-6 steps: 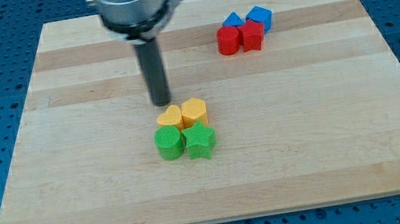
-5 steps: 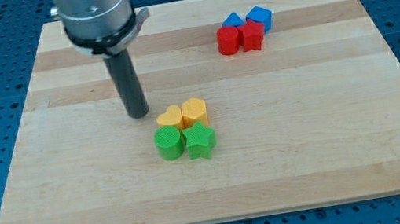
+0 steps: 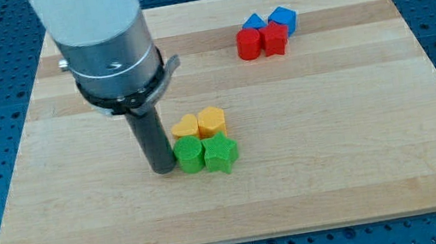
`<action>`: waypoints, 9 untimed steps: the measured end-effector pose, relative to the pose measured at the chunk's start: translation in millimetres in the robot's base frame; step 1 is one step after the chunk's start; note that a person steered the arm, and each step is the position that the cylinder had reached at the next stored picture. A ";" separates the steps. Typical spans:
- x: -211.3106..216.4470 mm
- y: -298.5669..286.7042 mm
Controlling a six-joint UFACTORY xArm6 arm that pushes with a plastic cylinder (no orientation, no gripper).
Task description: Slide the green blocks diagonal to each other
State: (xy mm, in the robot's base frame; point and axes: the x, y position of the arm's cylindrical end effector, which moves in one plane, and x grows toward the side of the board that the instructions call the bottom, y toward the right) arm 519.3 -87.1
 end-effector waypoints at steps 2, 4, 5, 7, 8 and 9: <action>0.0 45.4; 1.0 83.1; 11.1 101.8; 22.7 136.0; 8.8 136.0; -8.2 136.1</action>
State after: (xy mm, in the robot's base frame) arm 511.1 49.0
